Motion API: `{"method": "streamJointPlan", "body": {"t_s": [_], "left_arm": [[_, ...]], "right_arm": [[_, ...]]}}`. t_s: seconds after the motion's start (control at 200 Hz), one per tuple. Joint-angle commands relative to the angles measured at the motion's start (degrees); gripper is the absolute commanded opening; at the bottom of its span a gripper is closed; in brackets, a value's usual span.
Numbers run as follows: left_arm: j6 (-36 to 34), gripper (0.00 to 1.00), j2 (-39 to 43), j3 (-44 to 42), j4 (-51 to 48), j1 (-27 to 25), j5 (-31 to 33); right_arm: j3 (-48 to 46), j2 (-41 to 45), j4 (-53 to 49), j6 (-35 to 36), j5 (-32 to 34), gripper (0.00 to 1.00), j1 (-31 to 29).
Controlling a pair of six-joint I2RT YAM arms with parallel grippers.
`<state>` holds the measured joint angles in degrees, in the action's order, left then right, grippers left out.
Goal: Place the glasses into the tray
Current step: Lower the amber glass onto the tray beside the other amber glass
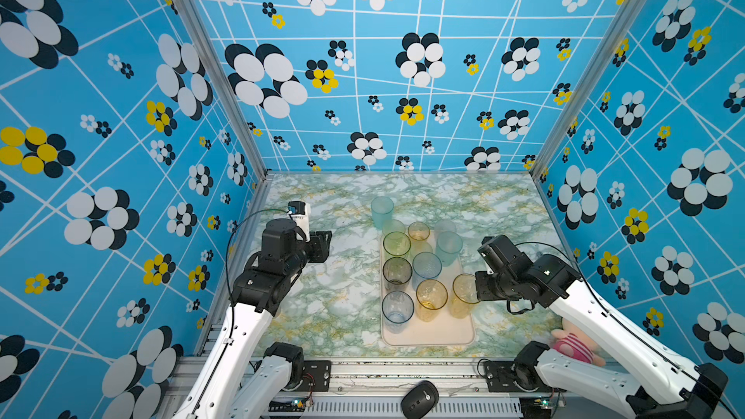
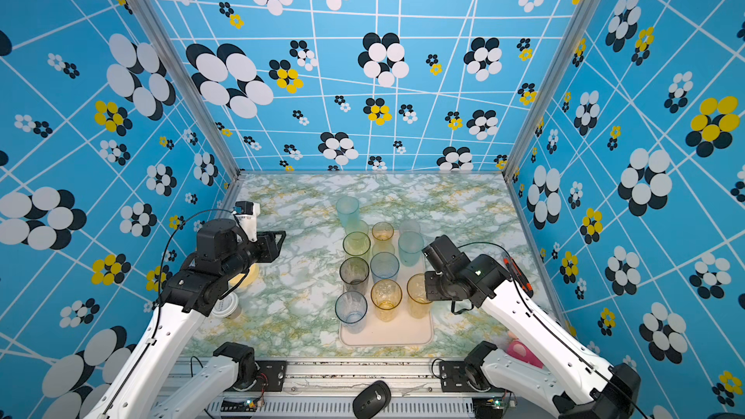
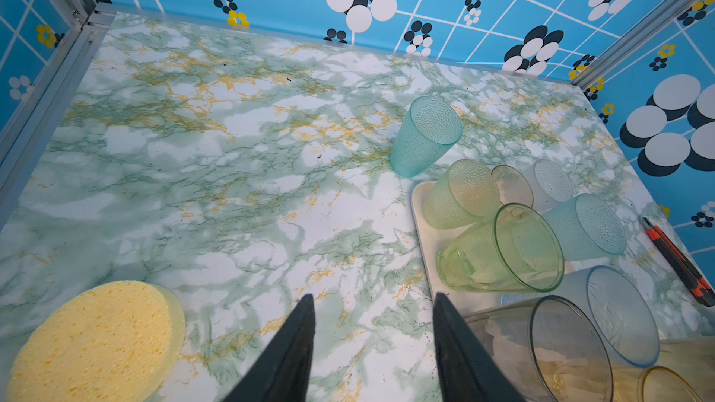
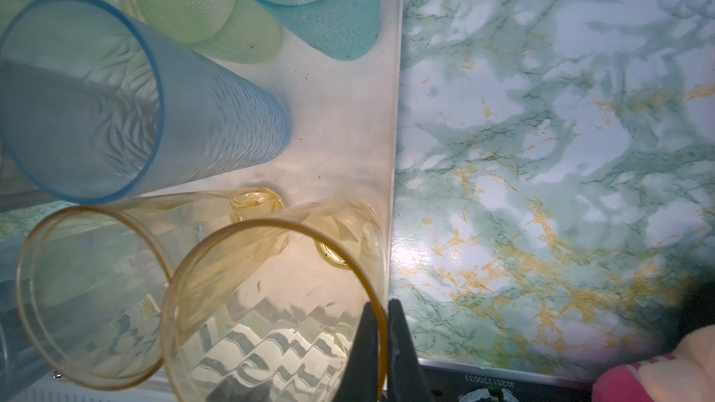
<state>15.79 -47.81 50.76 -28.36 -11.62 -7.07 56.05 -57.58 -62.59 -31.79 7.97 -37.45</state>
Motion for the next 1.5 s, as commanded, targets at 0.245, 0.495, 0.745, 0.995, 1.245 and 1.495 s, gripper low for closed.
{"method": "streamJointPlan", "body": {"t_s": [0.245, 0.495, 0.745, 0.995, 1.245, 1.495], "left_arm": [[-0.87, 0.5, -0.26, 1.88, -0.69, 0.53, -0.23], [-0.95, 0.5, 0.18, 1.71, -0.73, 0.53, 0.13], [-1.03, 0.5, -0.09, 1.71, -0.69, 0.46, 0.13], [-1.03, 0.51, -0.04, 1.62, -0.69, 0.5, 0.04], [-1.04, 0.51, 0.18, 1.54, -0.73, 0.53, 0.13], [-1.11, 0.51, 0.0, 1.53, -0.73, 0.53, 0.04]], "right_arm": [[-1.41, -0.07, 0.88, -2.13, -1.44, 0.0, -1.83], [-1.81, -1.08, 0.69, -2.48, 0.15, 0.0, -2.84], [-3.78, 0.05, 1.63, -3.79, 0.82, 0.0, -3.3], [-5.26, 1.07, 2.73, -4.25, 0.65, 0.02, -3.42], [-4.82, 0.56, 2.03, -3.81, 1.0, 0.05, -3.59], [-4.12, 0.46, 1.59, -3.72, 1.29, 0.1, -3.94]]}}
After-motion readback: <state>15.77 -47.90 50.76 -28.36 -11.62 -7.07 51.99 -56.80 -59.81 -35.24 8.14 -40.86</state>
